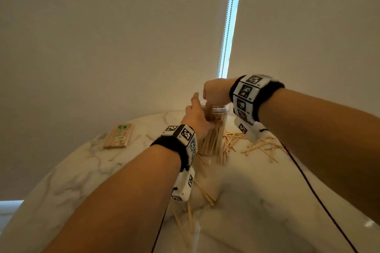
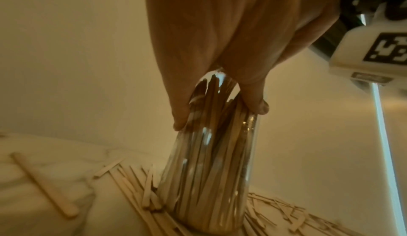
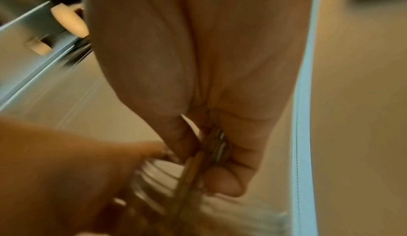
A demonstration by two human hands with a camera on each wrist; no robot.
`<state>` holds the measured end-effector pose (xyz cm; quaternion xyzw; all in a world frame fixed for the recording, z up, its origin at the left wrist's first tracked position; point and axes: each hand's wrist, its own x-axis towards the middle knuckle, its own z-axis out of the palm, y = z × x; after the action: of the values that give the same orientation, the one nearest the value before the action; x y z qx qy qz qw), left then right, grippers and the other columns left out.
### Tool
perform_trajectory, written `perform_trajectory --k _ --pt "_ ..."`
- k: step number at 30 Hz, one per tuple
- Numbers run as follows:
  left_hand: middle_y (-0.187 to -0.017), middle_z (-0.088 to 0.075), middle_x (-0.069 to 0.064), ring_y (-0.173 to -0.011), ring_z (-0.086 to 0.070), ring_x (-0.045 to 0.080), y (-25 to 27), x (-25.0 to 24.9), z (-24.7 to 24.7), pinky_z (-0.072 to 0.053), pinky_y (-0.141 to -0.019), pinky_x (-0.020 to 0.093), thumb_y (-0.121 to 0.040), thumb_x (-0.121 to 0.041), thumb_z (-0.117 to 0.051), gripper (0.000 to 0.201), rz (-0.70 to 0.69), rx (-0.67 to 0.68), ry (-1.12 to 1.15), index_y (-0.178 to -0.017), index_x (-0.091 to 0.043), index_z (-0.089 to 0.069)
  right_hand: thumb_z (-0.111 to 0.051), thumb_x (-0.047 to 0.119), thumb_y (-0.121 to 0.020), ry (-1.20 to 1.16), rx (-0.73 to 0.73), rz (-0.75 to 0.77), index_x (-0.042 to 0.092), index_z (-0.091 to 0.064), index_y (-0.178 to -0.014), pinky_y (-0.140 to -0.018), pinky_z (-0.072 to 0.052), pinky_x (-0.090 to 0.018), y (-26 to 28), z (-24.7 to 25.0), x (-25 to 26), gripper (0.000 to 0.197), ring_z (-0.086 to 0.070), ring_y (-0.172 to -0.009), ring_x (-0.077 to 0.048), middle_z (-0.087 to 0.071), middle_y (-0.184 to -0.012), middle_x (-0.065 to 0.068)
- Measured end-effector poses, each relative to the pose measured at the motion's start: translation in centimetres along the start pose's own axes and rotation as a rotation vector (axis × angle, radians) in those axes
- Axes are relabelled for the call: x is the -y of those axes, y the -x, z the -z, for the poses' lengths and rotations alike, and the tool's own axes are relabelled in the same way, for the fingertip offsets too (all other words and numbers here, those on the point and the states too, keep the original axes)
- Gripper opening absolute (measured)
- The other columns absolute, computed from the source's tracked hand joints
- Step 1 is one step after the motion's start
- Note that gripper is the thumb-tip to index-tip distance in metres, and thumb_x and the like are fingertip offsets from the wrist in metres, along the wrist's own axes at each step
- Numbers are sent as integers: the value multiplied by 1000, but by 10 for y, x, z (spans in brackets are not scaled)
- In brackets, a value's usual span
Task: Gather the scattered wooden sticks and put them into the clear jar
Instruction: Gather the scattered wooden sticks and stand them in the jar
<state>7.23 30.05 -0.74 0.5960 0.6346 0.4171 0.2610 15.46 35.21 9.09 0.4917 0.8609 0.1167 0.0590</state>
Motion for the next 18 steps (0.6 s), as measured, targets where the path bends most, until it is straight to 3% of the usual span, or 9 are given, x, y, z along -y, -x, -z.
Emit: perform_trajectory --k 3,5,7,10,12,13,16,18 --pt "-144 -40 16 -127 -49 35 2 -3 0 -45 -105 49 -75 -33 -84 118 10 -10 -49 -156 -23 1 -48 15 -100 -81 53 -41 5 -66 -124 -100 -51 -38 -4 -5 1 31 -63 -113 -27 -66 -124 -10" --pt "-145 -38 16 -129 -47 35 4 -5 0 -43 -106 48 -76 -32 -83 115 20 -8 -56 -156 -23 0 -52 23 -100 -106 66 -48 5 -67 -123 -101 -51 -37 -5 -5 -3 32 -64 -113 -26 -67 -124 -11" --pt "-145 -38 16 -129 -48 35 6 -4 0 -42 -107 48 -77 -32 -83 113 22 -12 -56 -155 -24 -1 -63 27 -94 -218 77 -55 5 -70 -118 -92 -56 -35 -5 -1 -13 34 -68 -101 -24 -71 -116 -11" --pt "-143 -40 16 -127 -49 35 7 -5 -1 -43 -107 47 -77 -33 -83 110 29 -27 -68 -154 -24 -4 -73 22 -84 -465 58 -85 7 -73 -113 -78 -59 -32 -1 1 -25 33 -67 -82 -17 -74 -104 -9" --pt "-144 -40 17 -127 -49 35 8 -8 -2 -43 -106 47 -78 -33 -82 109 36 -38 -72 -154 -23 -5 -71 18 -86 -422 22 -74 8 -74 -112 -68 -57 -26 -1 -6 -20 27 -67 -78 -14 -73 -97 -5" --pt "-144 -40 17 -127 -48 35 8 -9 -2 -42 -107 47 -78 -32 -82 108 39 -46 -71 -154 -22 -6 -67 19 -90 -338 1 -65 9 -73 -113 -70 -57 -26 1 -10 -14 25 -67 -83 -16 -72 -99 -4" --pt "-145 -39 17 -130 -47 35 8 -11 -4 -41 -108 48 -79 -30 -82 107 51 -55 -65 -155 -21 -7 -57 27 -98 -254 -21 -63 9 -70 -119 -92 -54 -33 4 -13 -4 30 -65 -106 -24 -69 -116 -8" --pt "-145 -38 17 -130 -47 35 8 -10 -4 -42 -108 48 -79 -30 -81 106 55 -53 -62 -154 -23 -7 -59 31 -97 -343 15 -54 13 -71 -118 -92 -53 -32 8 -7 -7 30 -63 -105 -20 -68 -116 -4"
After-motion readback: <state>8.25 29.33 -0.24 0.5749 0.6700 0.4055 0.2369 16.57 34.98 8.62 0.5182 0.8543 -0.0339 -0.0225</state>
